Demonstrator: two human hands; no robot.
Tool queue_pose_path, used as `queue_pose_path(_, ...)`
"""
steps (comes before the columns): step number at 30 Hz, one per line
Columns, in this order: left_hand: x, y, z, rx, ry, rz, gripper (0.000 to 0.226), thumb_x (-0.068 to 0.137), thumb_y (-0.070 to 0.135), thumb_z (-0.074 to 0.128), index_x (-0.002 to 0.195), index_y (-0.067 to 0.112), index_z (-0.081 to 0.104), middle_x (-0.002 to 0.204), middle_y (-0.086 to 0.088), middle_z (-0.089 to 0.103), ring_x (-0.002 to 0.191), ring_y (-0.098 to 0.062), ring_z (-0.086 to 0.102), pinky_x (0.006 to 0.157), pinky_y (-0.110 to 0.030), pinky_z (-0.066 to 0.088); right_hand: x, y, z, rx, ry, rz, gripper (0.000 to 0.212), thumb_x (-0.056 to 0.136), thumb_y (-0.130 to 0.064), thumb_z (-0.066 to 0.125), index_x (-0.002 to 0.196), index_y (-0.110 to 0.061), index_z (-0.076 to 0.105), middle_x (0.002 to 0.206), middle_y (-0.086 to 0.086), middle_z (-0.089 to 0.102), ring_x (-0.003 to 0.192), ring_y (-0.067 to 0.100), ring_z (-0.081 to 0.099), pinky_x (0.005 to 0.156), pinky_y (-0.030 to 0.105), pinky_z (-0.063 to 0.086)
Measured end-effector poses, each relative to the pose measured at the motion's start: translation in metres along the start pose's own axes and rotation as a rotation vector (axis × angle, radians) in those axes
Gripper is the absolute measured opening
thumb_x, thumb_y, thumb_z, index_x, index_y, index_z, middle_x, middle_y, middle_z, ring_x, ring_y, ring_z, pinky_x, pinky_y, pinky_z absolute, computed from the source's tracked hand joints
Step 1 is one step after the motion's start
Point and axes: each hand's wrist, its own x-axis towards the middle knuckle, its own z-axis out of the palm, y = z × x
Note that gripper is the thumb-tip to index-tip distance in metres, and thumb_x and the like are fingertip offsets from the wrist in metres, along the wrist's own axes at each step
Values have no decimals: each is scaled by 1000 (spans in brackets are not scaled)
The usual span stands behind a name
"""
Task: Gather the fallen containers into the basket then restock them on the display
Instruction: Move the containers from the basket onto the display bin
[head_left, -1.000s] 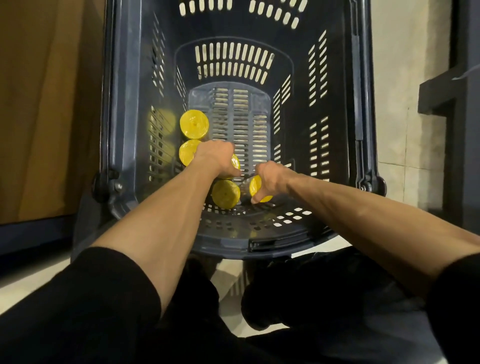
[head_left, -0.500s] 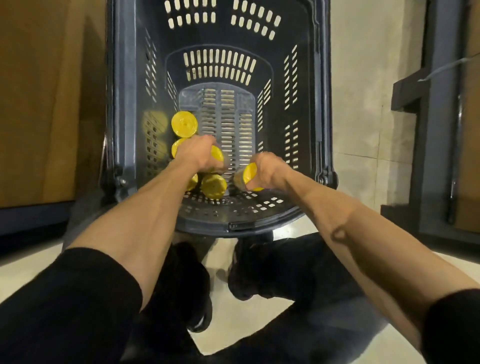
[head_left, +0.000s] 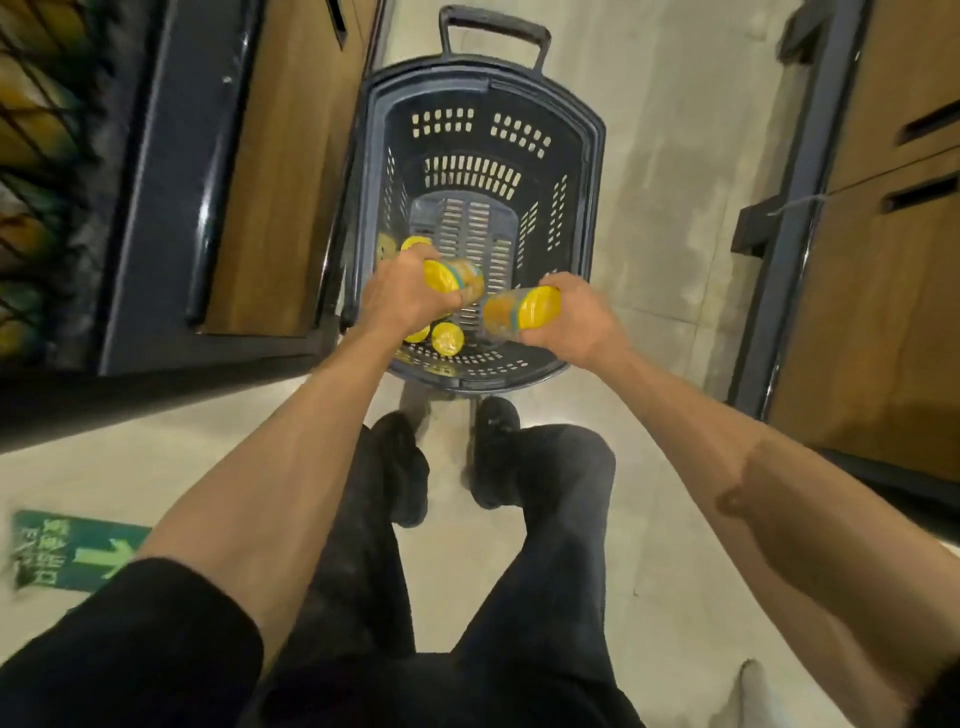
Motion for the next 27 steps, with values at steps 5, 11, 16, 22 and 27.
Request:
queue_pose_path(5, -84, 46, -73, -147, 16, -37, 66, 75, 42, 81, 131, 16, 55, 123, -7, 62, 111, -26, 59, 92, -40, 51, -76, -32, -76, 180, 89, 1, 76, 61, -38, 92, 120, -18, 48, 97, -9, 55, 93, 18, 58, 78, 37, 52)
queue_pose_path(11, -164, 96, -132, -283, 212, 1, 53, 73, 30, 84, 121, 18, 63, 102, 5, 55, 95, -14, 56, 77, -24, 41, -127, -50, -148, 250, 144, -166, 62, 67, -28, 88, 117, -26, 52, 94, -24, 51, 88, 6, 54, 68, 12, 42)
queue_pose_path(16, -220, 119, -169, -388, 448, 23, 60, 72, 33, 85, 125, 19, 60, 108, 9, 49, 103, -11, 51, 86, -27, 45, -152, -81, -190, 303, 171, -318, 65, 61, -45, 86, 116, -40, 51, 117, -7, 58, 104, 14, 61, 87, 42, 55)
queue_pose_path(22, -273, 123, -202, -441, 684, -20, 61, 71, 33, 79, 126, 23, 57, 117, 6, 50, 105, -12, 53, 88, -31, 49, -181, -143, -226, 255, 196, -541, 68, 66, -47, 81, 126, -39, 51, 121, -16, 54, 108, 8, 58, 90, 44, 53)
queue_pose_path(27, -317, 114, -227, -500, 830, -63, 60, 72, 39, 74, 126, 28, 53, 121, 7, 50, 108, -11, 53, 87, -39, 54, -207, -189, -233, 205, 197, -673, 70, 67, -52, 73, 131, -42, 47, 123, -18, 56, 108, 7, 57, 90, 41, 53)
